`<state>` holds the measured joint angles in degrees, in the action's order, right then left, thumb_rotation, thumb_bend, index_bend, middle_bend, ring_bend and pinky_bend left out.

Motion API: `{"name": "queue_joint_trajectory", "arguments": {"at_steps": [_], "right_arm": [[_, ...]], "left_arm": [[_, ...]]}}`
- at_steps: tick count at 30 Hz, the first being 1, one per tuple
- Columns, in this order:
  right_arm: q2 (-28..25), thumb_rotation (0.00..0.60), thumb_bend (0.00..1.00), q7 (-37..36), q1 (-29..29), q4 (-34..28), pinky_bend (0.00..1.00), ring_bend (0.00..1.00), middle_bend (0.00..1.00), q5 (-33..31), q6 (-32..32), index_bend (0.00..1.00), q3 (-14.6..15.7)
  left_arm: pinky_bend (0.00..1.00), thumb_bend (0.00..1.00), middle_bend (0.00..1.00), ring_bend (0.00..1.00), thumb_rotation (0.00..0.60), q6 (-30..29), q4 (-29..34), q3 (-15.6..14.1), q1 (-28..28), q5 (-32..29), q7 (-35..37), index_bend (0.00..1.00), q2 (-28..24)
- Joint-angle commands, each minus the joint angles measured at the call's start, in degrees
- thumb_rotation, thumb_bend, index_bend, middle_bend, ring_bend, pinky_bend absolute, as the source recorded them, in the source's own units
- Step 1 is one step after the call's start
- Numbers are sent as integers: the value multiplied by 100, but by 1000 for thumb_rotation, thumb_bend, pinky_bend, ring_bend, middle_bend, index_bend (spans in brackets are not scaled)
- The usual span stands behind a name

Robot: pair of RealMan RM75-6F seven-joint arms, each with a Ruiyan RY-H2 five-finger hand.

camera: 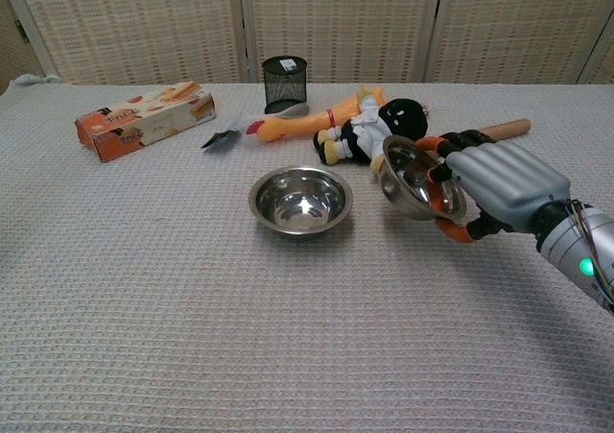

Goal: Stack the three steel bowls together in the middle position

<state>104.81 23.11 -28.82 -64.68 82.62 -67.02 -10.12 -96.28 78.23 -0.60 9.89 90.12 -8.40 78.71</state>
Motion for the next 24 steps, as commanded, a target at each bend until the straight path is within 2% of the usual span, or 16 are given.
{"name": "queue_joint_trajectory", "arguments": {"at_steps": [1, 4, 8, 12, 17, 18, 20, 22, 24], "right_arm": [[-125, 600, 392, -191, 90, -303, 0, 0, 87, 336, -554, 777, 65], [-229, 600, 392, -104, 12, -677, 0, 0, 88, 389, -568, 759, 24], [-169, 600, 392, 65, -304, -970, 0, 0, 88, 311, -224, 737, -129], [182, 600, 392, 397, -696, -838, 0, 0, 87, 56, 205, 695, -340], [565, 600, 392, 452, -1036, -503, 0, 0, 86, -263, 649, 591, -464], [620, 600, 391, 492, -1072, -446, 0, 0, 86, -312, 698, 532, -452], [630, 600, 366, 582, -1091, -460, 0, 0, 66, -401, 775, 319, -415], [548, 600, 274, 651, -1074, -604, 0, 0, 16, -482, 813, 65, -378], [370, 600, 193, 708, -1008, -869, 0, 0, 0, -495, 753, 0, -319]], "left_arm": [[98, 460, 25, 0, 600, 15, 11, 23, -13, 26, -12, 0, -2], [98, 459, 24, 0, 600, 47, 21, 48, -28, 48, 3, 0, -13], [98, 459, 24, 0, 600, 85, 48, 76, -49, 66, 36, 0, -43], [98, 458, 24, 0, 600, 52, 99, 133, -94, 72, 109, 0, -113], [98, 459, 24, 0, 600, 17, 145, 190, -145, 76, 233, 0, -196], [98, 459, 24, 0, 600, 11, 158, 198, -157, 82, 257, 0, -214], [98, 458, 24, 0, 600, 0, 174, 211, -171, 97, 283, 0, -237], [98, 458, 24, 0, 600, -4, 178, 221, -183, 119, 294, 0, -251], [98, 458, 24, 0, 600, 3, 185, 220, -195, 140, 290, 0, -258]]}}
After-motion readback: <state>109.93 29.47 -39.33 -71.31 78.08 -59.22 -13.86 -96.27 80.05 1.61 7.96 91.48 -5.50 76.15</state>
